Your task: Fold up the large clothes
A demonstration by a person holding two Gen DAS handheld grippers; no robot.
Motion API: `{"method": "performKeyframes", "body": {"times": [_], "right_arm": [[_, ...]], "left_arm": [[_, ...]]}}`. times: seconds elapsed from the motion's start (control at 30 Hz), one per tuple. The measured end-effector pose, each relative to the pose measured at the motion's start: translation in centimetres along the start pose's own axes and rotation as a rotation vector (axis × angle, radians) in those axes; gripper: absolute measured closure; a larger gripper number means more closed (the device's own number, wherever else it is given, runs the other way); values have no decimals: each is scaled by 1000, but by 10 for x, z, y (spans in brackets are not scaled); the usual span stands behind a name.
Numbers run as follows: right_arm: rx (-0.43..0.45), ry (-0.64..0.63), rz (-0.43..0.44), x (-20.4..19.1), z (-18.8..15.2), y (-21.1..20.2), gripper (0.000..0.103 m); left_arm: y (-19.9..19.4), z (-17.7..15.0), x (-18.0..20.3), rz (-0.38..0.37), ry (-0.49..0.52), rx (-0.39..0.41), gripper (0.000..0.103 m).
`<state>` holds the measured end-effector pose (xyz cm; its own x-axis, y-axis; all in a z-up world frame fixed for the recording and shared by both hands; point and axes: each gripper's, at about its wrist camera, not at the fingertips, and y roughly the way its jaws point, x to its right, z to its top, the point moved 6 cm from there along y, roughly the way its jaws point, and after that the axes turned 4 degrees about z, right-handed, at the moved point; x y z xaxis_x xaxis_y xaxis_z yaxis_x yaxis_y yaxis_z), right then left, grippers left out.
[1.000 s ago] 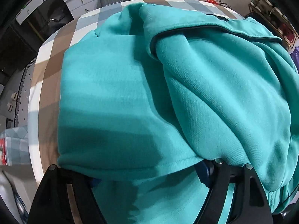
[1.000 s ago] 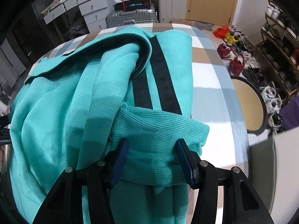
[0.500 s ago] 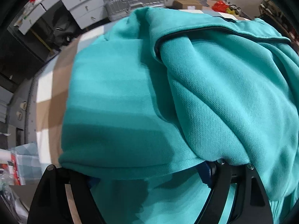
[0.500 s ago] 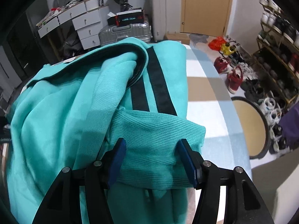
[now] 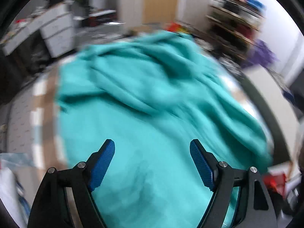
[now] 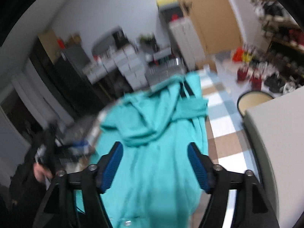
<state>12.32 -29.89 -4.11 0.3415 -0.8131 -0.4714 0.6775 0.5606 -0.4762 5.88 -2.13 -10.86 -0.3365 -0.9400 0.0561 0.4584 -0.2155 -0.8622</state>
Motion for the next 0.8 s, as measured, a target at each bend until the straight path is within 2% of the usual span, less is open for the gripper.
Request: {"method": "performKeyframes", "body": {"times": [0.07,0.13,0.2,0.27,0.33,0.37,0.43,0.53,0.6,0.67,0.8], "right_arm": [[124,-18,-16,-18,-11,-37,18],[250,-16,-55,-30,-28,-68,7],[359,-3,-91,-36,-47,-88,4],[447,19,-109,-34,-68,-99,1],[483,42,-99,-30,-82,-101,0],[493,56,-84,-27,-89,-99,0],[462,93,-61,-20,-93,-95,0],[581,87,-44,-18,-93,-117,0],[576,106,-41,-13,-94,-115,0],[544,151,-32,-3,-91,-109,0],[531,228,-1,14,-97,-115,0]], "left_arm": [[1,-27,47,-91,36,-30,25],[13,-39,76,-124,70,-63,25],[30,-51,100,-128,113,-97,25],[45,-67,125,-91,145,-129,25],[64,-67,129,-55,162,-157,25],[65,-77,133,-42,159,-173,25],[73,-75,140,-36,125,-184,25],[79,-69,137,-54,51,-191,25],[82,-67,135,-49,26,-192,32],[81,-67,135,-45,36,-195,52],[87,-65,138,-52,23,-230,52]]}}
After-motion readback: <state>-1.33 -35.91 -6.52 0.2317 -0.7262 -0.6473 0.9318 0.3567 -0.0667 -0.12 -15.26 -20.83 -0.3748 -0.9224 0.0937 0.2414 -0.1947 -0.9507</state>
